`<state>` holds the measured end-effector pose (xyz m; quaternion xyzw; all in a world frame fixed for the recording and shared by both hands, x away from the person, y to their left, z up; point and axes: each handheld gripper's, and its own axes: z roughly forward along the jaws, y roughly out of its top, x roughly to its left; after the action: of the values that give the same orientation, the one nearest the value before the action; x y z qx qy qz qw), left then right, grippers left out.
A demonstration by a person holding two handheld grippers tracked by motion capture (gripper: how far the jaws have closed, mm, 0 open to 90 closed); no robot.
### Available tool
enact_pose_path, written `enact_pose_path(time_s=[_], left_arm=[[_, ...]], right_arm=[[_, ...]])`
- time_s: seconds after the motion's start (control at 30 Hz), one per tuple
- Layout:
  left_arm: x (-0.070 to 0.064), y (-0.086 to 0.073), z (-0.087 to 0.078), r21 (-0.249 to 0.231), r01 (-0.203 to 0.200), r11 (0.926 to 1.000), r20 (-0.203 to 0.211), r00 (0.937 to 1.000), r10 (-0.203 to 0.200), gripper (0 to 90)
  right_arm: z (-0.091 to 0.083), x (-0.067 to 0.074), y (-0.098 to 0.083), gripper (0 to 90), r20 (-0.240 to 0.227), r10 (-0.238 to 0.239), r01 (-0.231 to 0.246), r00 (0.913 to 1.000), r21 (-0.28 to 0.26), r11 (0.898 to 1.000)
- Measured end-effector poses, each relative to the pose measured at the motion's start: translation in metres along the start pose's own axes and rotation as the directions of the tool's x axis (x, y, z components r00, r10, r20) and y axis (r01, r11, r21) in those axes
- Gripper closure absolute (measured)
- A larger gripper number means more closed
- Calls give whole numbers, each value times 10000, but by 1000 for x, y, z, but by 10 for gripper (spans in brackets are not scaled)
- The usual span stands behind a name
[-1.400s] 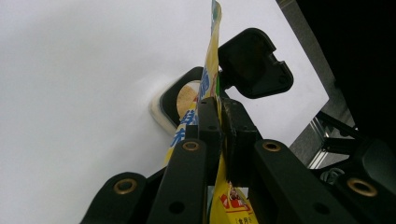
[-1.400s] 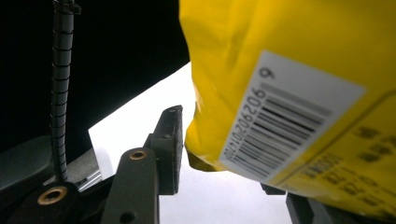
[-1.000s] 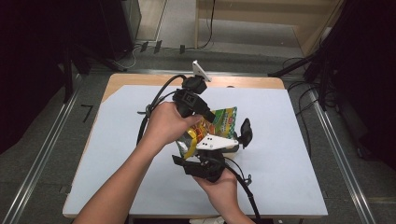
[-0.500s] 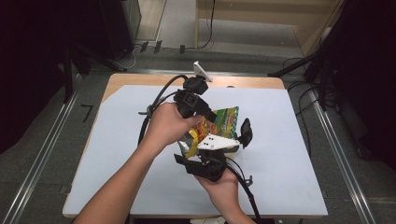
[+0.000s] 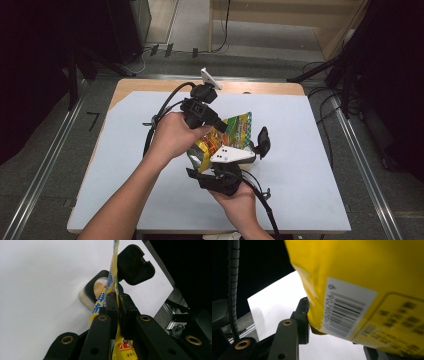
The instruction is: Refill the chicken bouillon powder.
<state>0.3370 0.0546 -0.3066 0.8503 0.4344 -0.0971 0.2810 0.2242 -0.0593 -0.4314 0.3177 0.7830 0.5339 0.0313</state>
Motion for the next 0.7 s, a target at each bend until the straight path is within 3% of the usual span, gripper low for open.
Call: enact_pose_path(time_s=[0.7], left_arm=[[-2, -3, -6, -44, -109, 9999, -158, 9998, 108, 878]], right_arm=[[1, 2, -1, 605, -10, 48, -48, 10000, -79, 10000]])
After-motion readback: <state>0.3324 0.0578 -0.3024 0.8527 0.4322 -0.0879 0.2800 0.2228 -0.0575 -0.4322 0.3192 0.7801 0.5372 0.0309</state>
